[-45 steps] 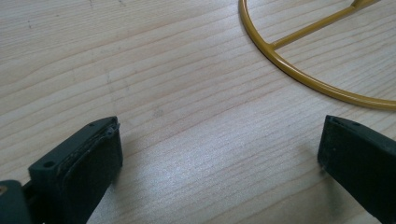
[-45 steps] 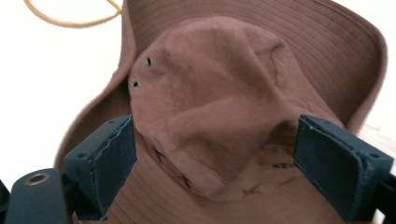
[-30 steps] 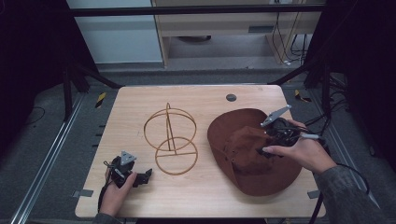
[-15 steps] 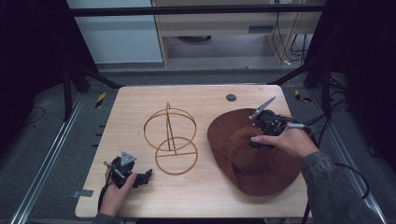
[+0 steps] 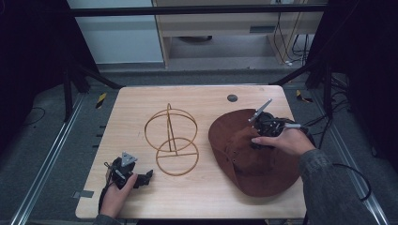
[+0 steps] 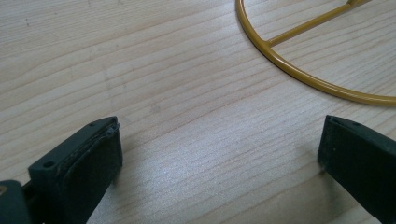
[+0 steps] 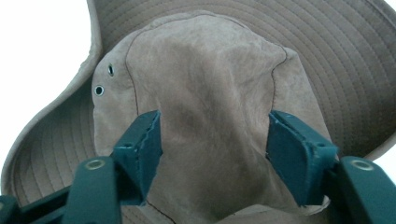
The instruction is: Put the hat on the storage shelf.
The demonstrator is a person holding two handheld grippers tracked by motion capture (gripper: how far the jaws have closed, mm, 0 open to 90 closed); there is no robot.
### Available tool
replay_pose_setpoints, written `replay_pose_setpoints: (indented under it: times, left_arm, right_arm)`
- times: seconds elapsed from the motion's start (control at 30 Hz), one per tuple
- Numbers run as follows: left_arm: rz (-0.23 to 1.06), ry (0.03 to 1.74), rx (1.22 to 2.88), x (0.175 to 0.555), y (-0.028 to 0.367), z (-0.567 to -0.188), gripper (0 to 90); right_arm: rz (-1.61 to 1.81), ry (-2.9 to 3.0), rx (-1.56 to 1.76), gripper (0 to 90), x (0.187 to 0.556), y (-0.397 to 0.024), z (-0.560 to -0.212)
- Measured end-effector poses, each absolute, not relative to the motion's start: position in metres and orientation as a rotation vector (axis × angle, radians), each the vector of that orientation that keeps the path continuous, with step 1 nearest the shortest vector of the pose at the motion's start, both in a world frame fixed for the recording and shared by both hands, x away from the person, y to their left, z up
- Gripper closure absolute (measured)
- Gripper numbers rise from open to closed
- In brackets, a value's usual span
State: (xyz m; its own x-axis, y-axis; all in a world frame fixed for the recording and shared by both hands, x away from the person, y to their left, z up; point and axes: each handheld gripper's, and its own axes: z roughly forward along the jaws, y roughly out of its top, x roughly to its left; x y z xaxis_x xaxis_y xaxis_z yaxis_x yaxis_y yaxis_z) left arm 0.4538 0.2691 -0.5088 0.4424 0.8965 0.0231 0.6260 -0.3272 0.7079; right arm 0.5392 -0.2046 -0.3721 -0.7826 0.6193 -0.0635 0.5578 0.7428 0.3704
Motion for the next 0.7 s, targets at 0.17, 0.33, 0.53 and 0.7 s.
replay_pose_setpoints:
  times: [0.17,0.33,0.53,0.7]
  left_arm:
    - [0.556,1.272,2.068,0.454,0.269,-0.509,0.0]
    - [0.556,1.272,2.067,0.454,0.269,-0.509,0.0]
    - [0.555,1.272,2.068,0.454,0.269,-0.509,0.0]
    - [0.555,1.272,2.067,0.454,0.269,-0.509,0.0]
  right_arm:
    - [0.501,2.763,0.956,37.0,0.543,-0.207,-0.377]
    - [0.496,2.766,0.964,35.0,0.544,-0.208,-0.381]
    - [0.489,2.766,0.965,31.5,0.542,-0.207,-0.384]
    - [0.486,2.769,0.973,37.5,0.543,-0.207,-0.387]
